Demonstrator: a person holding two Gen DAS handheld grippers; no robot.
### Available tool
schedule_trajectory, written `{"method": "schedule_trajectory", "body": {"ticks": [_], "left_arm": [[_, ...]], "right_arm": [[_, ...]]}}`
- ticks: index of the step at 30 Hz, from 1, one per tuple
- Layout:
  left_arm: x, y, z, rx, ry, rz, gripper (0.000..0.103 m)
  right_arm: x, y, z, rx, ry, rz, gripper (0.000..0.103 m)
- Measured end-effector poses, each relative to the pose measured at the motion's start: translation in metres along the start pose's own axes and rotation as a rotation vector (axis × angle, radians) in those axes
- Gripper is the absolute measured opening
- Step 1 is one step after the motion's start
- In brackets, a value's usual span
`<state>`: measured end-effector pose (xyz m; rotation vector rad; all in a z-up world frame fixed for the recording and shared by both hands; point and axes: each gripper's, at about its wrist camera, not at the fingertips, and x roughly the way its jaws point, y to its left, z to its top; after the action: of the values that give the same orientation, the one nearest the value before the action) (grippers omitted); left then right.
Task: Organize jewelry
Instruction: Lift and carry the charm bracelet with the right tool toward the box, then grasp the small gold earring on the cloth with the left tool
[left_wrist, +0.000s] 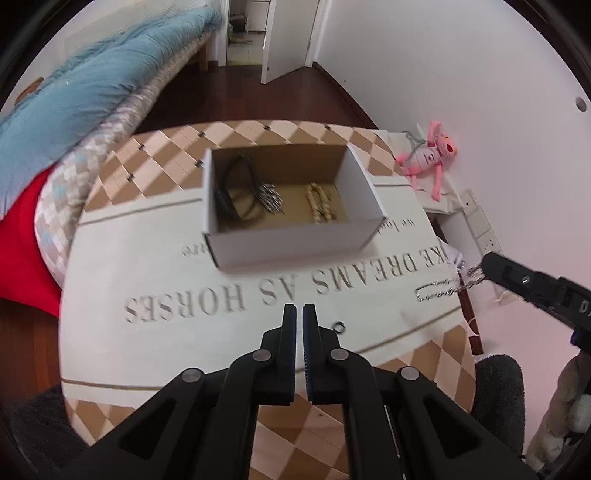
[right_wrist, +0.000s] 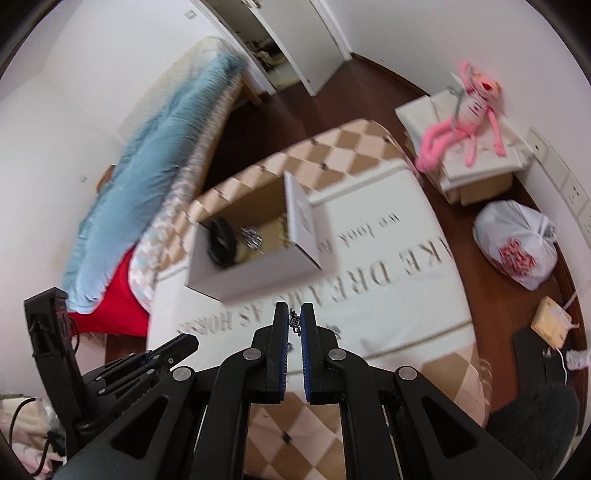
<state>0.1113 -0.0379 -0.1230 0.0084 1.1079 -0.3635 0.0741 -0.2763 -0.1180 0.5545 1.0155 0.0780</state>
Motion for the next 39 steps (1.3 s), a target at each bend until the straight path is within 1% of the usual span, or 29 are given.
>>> {"method": "schedule_trajectory", "body": {"ticks": [1, 2, 3, 5, 6, 8, 9, 10, 11, 12, 13, 14, 17, 20, 23, 24, 25, 26, 27, 28, 29, 32, 39], "left_arm": [[0.001, 0.003, 0.000, -0.008, 0.000, -0.015, 0.001], [0.005, 0.003, -0.002, 0.004, 0.016, -0.022, 0.001], [0.007, 0.002, -0.004, 0.005, 0.027, -0.016, 0.004], [0.017, 0.001, -0.014, -0.014, 0.053, -0.030, 0.005], [0.022, -0.002, -0.019, -0.014, 0.067, -0.031, 0.007], [0.037, -0.006, -0.031, -0.016, 0.104, -0.021, 0.008], [0.043, -0.009, -0.036, -0.012, 0.115, -0.014, 0.010], [0.048, -0.011, -0.041, -0.007, 0.127, -0.003, 0.014], [0.054, -0.014, -0.046, 0.003, 0.138, 0.004, 0.036], [0.057, -0.017, -0.049, 0.012, 0.140, 0.012, 0.067], [0.061, -0.021, -0.052, 0.023, 0.140, 0.021, 0.077], [0.064, -0.024, -0.055, 0.030, 0.134, 0.028, 0.078], [0.074, -0.032, -0.061, 0.056, 0.144, 0.065, 0.078], [0.085, -0.043, -0.066, 0.100, 0.156, 0.109, 0.078], [0.092, -0.049, -0.069, 0.125, 0.168, 0.116, 0.077], [0.092, -0.049, -0.070, 0.130, 0.166, 0.111, 0.073], [0.092, -0.052, -0.072, 0.145, 0.154, 0.122, 0.070], [0.090, -0.053, -0.072, 0.154, 0.144, 0.114, 0.061], [0.090, -0.055, -0.071, 0.162, 0.137, 0.113, 0.044], [0.088, -0.057, -0.070, 0.173, 0.128, 0.109, 0.034], [0.088, -0.058, -0.068, 0.183, 0.125, 0.107, 0.020], [0.091, -0.060, -0.062, 0.186, 0.130, 0.100, 0.004], [0.089, -0.056, -0.063, 0.155, 0.143, 0.066, 0.001]], "right_arm": [[-0.001, 0.004, 0.003, -0.008, -0.007, 0.005, 0.007], [-0.001, 0.008, 0.006, -0.014, -0.009, 0.011, 0.007], [0.000, 0.010, 0.007, -0.020, -0.009, 0.012, 0.007], [0.004, 0.011, 0.007, -0.027, -0.007, 0.005, 0.007], [0.009, 0.009, 0.005, -0.021, 0.006, 0.003, 0.007], [0.018, 0.003, -0.003, -0.022, 0.018, -0.027, 0.007], [0.024, -0.003, -0.009, -0.009, 0.033, -0.035, 0.007], [0.029, -0.009, -0.015, 0.002, 0.046, -0.045, 0.007], [0.035, -0.017, -0.023, 0.012, 0.060, -0.066, 0.007], [0.040, -0.025, -0.030, 0.028, 0.077, -0.077, 0.007], [0.045, -0.034, -0.038, 0.048, 0.093, -0.086, 0.007], [0.048, -0.042, -0.045, 0.063, 0.104, -0.096, 0.006], [0.054, -0.061, -0.061, 0.110, 0.125, -0.116, 0.006], [0.056, -0.072, -0.068, 0.133, 0.128, -0.130, 0.006], [0.054, -0.076, -0.068, 0.139, 0.123, -0.137, 0.007], [0.053, -0.078, -0.067, 0.141, 0.120, -0.138, 0.007], [0.052, -0.078, -0.066, 0.140, 0.117, -0.139, 0.006], [0.053, -0.078, -0.065, 0.140, 0.115, -0.141, 0.007], [0.052, -0.078, -0.064, 0.139, 0.113, -0.141, 0.007], [0.052, -0.078, -0.063, 0.139, 0.114, -0.141, 0.007], [0.053, -0.078, -0.063, 0.139, 0.115, -0.142, 0.007], [0.055, -0.078, -0.064, 0.145, 0.120, -0.142, 0.007], [0.050, -0.076, -0.062, 0.147, 0.109, -0.134, 0.007]]}}
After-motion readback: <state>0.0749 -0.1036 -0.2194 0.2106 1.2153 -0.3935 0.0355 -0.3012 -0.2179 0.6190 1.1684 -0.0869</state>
